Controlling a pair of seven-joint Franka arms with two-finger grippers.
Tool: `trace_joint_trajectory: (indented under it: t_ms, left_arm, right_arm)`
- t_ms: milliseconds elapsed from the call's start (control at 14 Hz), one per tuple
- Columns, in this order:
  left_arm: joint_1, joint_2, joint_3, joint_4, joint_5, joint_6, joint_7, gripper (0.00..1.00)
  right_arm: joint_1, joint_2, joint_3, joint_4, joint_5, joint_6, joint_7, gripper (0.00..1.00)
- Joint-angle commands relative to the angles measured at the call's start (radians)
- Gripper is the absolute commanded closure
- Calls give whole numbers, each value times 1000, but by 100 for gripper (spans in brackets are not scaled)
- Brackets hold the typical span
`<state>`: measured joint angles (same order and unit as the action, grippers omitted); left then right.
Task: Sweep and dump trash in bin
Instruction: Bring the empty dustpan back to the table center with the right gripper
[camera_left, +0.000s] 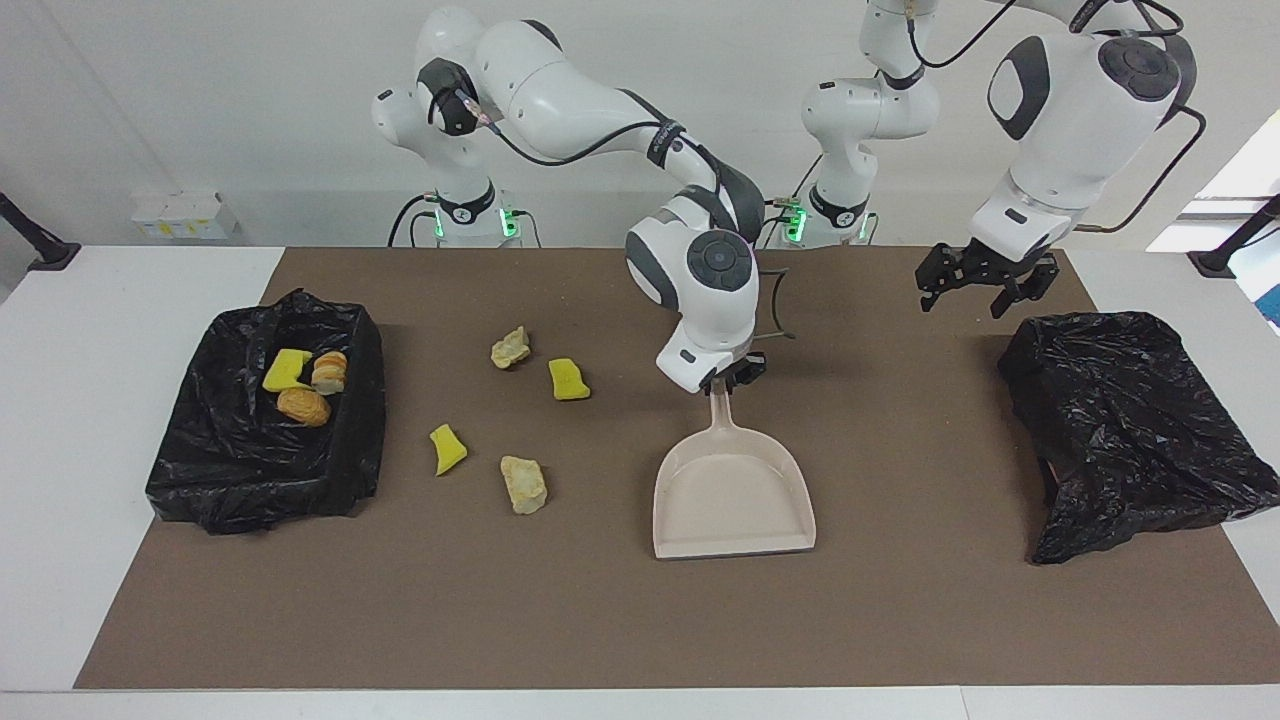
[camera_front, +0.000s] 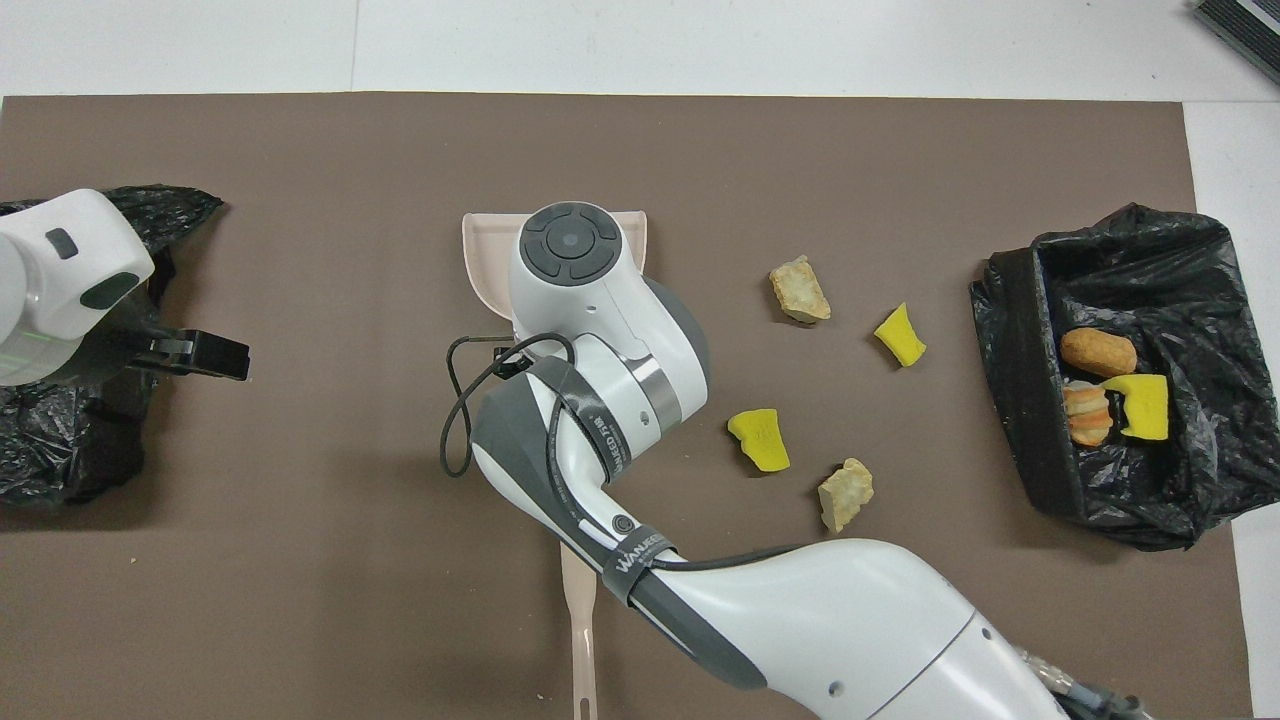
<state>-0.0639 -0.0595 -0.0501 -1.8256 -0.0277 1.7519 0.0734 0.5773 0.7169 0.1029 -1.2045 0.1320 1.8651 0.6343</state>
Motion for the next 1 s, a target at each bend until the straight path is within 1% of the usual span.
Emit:
trace_joint_trajectory:
  t_ms: [0,72,143,287,358,430,502,573,717,932]
  left_arm:
    - [-13,-6,10,-17,-11,5,9,0]
    - [-11,-6,10,-12,-9,0,11,0]
    - [-11,-3,12,-1,-6,-14,11,0]
    - [-7,27,12,55,2,-64,12,0]
    - [-1,29,12,72,2,-74,14,0]
    - [3,29,12,80,2,-72,17,0]
    - [4,27,16,78,2,-72,44,0]
    - [4,26,16,78,0,-74,74,0]
    - [7,26,16,74,0,-61,78,0]
    - [-10,32,15,66,-1,-28,65,0]
  right_arm:
    - [-26,-54,0,-76,31,22,10,88]
    - [-37,-54,1,-76,31,16,7,74]
    - [-39,-56,-2,-76,32,14,19,53]
    - [-54,-70,-2,-73,29,15,15,37]
    - [-56,-82,-2,-73,29,16,15,30]
    - [-56,-92,-2,-75,28,14,15,10]
    - [-54,-105,-2,-75,27,12,12,8]
    - [-54,-115,1,-76,27,6,18,1]
    - [-39,-142,4,-76,29,-50,15,0]
    - [-14,-207,6,-87,31,-203,16,0]
